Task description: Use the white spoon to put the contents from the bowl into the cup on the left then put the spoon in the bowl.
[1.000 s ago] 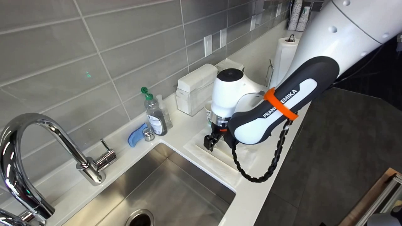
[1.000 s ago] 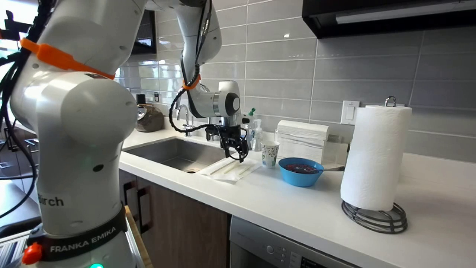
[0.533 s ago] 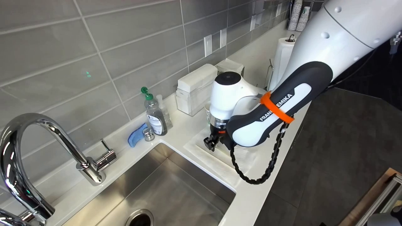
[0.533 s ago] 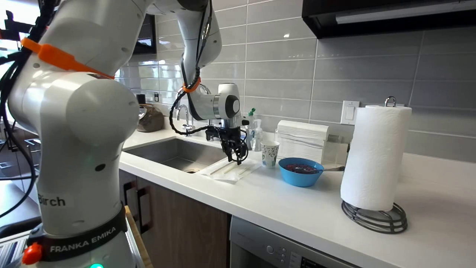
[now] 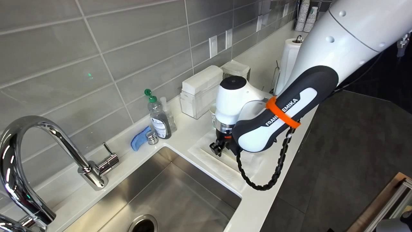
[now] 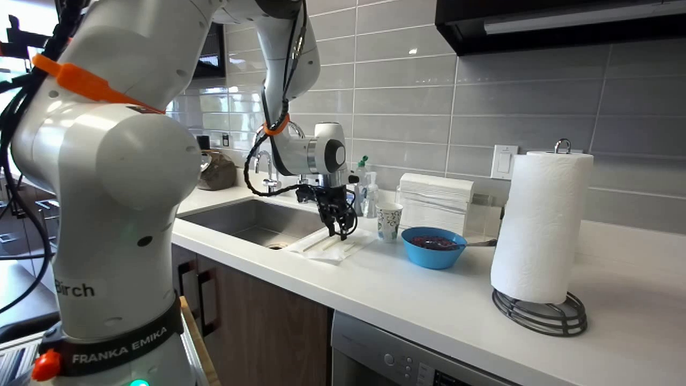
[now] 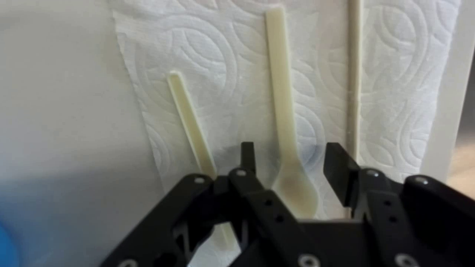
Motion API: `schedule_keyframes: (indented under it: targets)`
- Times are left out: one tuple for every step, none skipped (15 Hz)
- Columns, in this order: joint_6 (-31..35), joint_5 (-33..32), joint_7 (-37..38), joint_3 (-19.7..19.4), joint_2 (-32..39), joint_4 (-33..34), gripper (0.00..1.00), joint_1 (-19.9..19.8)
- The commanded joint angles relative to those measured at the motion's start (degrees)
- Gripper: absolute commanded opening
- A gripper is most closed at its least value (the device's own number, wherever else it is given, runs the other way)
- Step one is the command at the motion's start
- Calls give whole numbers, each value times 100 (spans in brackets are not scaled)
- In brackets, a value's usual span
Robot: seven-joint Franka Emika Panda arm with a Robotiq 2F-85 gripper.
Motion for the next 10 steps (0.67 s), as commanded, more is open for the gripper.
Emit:
schedule_keyframes:
  targets:
    - [123,-22,79,-96,125,32,40,101]
    - [107,-16,80,-97,134,34,34,102]
    - [101,0,72,-91,142,34,37,97]
    - [80,24,65,-80,148,35,37,90]
    - [83,10,69,-92,151,35,34,99]
    - [69,6,70,-96,153,37,26,104]
    - [64,14,64,-91,153,38,22,101]
    - [60,8,63,-95,153,40,16,104]
    - [51,2,56,-97,153,42,1,105]
    - [47,16,34,-83,151,43,0,97]
